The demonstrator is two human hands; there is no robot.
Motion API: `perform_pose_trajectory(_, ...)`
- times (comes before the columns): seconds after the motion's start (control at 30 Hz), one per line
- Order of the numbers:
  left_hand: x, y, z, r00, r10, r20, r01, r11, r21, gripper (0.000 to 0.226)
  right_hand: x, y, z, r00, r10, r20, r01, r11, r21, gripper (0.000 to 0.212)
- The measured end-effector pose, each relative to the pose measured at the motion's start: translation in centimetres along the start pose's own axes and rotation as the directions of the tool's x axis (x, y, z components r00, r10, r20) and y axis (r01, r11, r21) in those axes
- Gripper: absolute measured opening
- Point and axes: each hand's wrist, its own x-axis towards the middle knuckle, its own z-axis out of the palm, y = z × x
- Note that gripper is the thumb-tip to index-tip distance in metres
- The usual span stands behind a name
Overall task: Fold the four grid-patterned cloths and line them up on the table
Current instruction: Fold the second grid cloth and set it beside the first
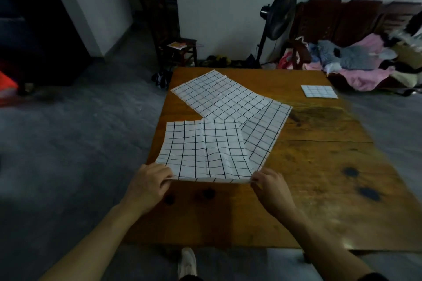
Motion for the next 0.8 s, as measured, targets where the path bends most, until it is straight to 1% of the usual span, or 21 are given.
perform_pose_trajectory(0.07,-2.1,1.2,0.0,0.998,-0.068,0.005,0.068,0.998,0.000,0.012,-1.6,0.4,-0.1,0.999,-0.015,0.028,0.014,0.999,0.037,0.008)
perform_pose_trajectory(0.13,-3.9,1.9,-0.1,0.993,-0.112,0.040,0.112,0.994,-0.001,0.012,-3.3,0.3,-0.3,0.999,-0.008,0.040,0.005,0.998,0.066,0.005)
perform_pose_trajectory(0.2,-5.2,2.3,-0.1,0.991,-0.122,0.061,0.122,0.992,0.007,0.013,-4.9,0.2,-0.6,1.000,-0.016,0.027,0.013,0.996,0.085,0.005)
perform_pose_trajectory(0.33,-6.6,2.5,-0.4,0.990,-0.138,0.041,0.140,0.990,-0.031,0.012,-7.0,0.5,-1.2,0.998,-0.027,0.052,0.022,0.995,0.097,0.007)
perform_pose_trajectory(0.47,-8.1,2.0,-0.6,0.992,-0.123,0.036,0.125,0.988,-0.085,0.018,-8.2,0.0,-1.1,0.998,-0.039,0.045,0.032,0.988,0.152,0.017)
perform_pose_trajectory(0.53,-9.3,1.4,-0.8,0.993,-0.113,0.035,0.116,0.985,-0.127,0.020,-8.5,-0.6,-0.6,0.996,-0.010,0.084,-0.007,0.981,0.193,0.030)
perform_pose_trajectory(0.57,-9.9,0.9,-1.0,0.994,-0.108,0.029,0.111,0.983,-0.146,0.022,-8.6,-1.0,-0.2,0.992,0.010,0.123,-0.036,0.976,0.216,0.033)
perform_pose_trajectory(0.67,-11.2,-0.7,-2.0,0.994,-0.110,0.015,0.111,0.977,-0.180,0.025,-8.5,-2.7,1.4,0.975,0.021,0.221,-0.078,0.965,0.251,0.020)
perform_pose_trajectory(0.8,-12.2,-3.0,-3.1,0.994,-0.107,-0.004,0.104,0.972,-0.210,0.025,-8.0,-5.6,1.9,0.956,0.084,0.280,-0.153,0.960,0.233,0.018)
